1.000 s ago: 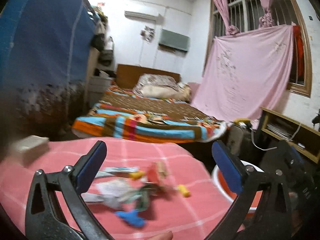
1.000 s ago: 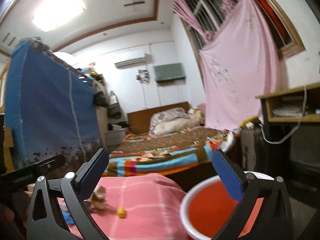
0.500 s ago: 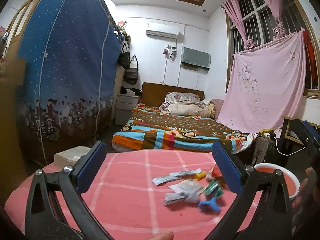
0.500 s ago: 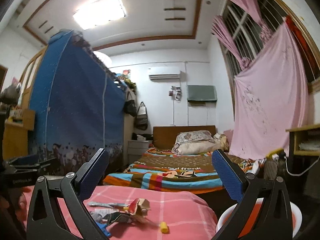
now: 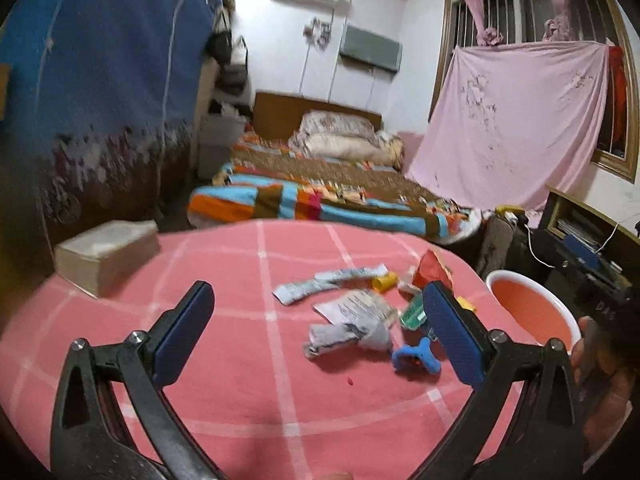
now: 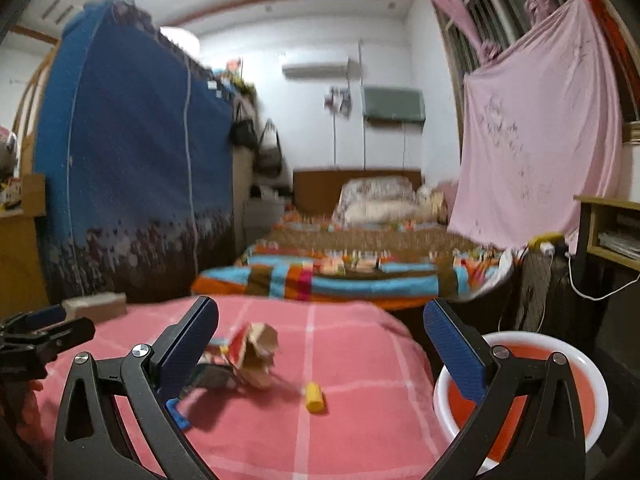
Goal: Collect trash
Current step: 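Move both tools back over the table trash, then grasp the white tissue with the left tool while the right tool grasps the yellow cap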
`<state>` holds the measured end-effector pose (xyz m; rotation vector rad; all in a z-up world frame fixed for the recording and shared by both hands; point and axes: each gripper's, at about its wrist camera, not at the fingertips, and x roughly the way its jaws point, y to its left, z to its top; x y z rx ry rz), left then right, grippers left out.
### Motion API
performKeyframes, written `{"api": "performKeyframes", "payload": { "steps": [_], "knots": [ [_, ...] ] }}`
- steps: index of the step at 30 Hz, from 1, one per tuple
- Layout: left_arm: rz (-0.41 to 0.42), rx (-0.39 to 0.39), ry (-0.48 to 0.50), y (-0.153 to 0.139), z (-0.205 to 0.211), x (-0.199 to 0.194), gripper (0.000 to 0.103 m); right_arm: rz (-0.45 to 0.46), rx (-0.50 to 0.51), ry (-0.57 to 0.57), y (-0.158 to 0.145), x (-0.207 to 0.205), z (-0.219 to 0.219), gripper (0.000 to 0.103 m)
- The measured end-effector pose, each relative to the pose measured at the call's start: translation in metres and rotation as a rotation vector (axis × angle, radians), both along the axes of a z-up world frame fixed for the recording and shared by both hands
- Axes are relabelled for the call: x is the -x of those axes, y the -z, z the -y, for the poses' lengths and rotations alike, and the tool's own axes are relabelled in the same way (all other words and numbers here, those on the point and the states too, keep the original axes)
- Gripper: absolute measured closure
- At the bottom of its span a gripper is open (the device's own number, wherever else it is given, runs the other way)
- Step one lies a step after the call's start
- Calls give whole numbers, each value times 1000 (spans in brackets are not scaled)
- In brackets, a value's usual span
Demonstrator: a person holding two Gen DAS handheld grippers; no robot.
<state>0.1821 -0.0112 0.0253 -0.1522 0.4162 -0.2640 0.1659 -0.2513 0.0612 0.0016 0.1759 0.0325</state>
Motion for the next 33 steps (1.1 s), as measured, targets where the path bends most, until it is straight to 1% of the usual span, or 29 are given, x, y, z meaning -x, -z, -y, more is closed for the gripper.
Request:
{"api": "performKeyframes", "payload": {
  "steps": [1, 3, 4, 6, 8, 10, 11, 12, 13, 14, 15, 17, 18, 20, 21, 24, 26, 27, 28, 29, 30, 31, 33],
  "knots": [
    [-31, 7, 10, 2, 1, -5, 16, -26, 8, 4, 2, -4, 0, 0],
    [-68, 13, 18, 5, 4, -11, 20, -90, 20, 2, 8, -14, 0, 1],
    [-94, 15, 26, 7, 6, -15, 22, -121, 18, -7, 10, -19, 1, 4],
    [-129, 15, 46, 10, 10, -20, 25, -175, 15, -20, 16, -26, -1, 15],
    [-168, 8, 69, 14, 14, -27, 32, -251, 11, -35, 23, -37, 0, 21],
    [-209, 8, 94, 18, 20, -32, 38, -307, -2, -50, 28, -45, 1, 30],
    [-231, 10, 105, 20, 22, -35, 41, -343, -11, -58, 31, -51, 2, 37],
    [-246, 13, 113, 21, 23, -37, 42, -371, -17, -63, 34, -55, 2, 43],
    [-271, 19, 129, 24, 24, -41, 43, -404, -21, -66, 37, -60, 3, 46],
    [-298, 24, 138, 27, 26, -44, 44, -447, -27, -71, 41, -65, 3, 52],
    [-309, 24, 140, 28, 26, -45, 44, -474, -30, -73, 45, -69, 3, 55],
    [-336, 30, 144, 32, 28, -48, 48, -527, -34, -81, 51, -76, 2, 56],
    [-345, 33, 147, 33, 28, -49, 49, -546, -37, -88, 53, -79, 3, 57],
    [-351, 36, 153, 33, 30, -48, 57, -577, -41, -95, 57, -83, 3, 59],
    [-352, 36, 156, 33, 30, -48, 58, -590, -44, -98, 59, -84, 3, 61],
    [-354, 39, 171, 33, 32, -48, 65, -619, -45, -102, 62, -88, 3, 70],
    [-354, 42, 178, 33, 32, -47, 73, -633, -41, -107, 64, -90, 1, 79],
    [-354, 45, 181, 33, 32, -47, 75, -640, -38, -111, 64, -91, 1, 82],
    [-356, 48, 184, 33, 32, -47, 82, -646, -37, -115, 65, -91, 0, 87],
    [-358, 51, 185, 33, 32, -47, 90, -647, -37, -121, 65, -91, 0, 89],
    [-361, 52, 185, 33, 33, -48, 95, -644, -38, -124, 64, -91, -1, 89],
    [-366, 53, 191, 33, 33, -48, 103, -637, -40, -128, 63, -89, 0, 90],
    [-364, 45, 201, 33, 34, -47, 103, -624, -43, -129, 62, -88, -1, 90]
  ]
}}
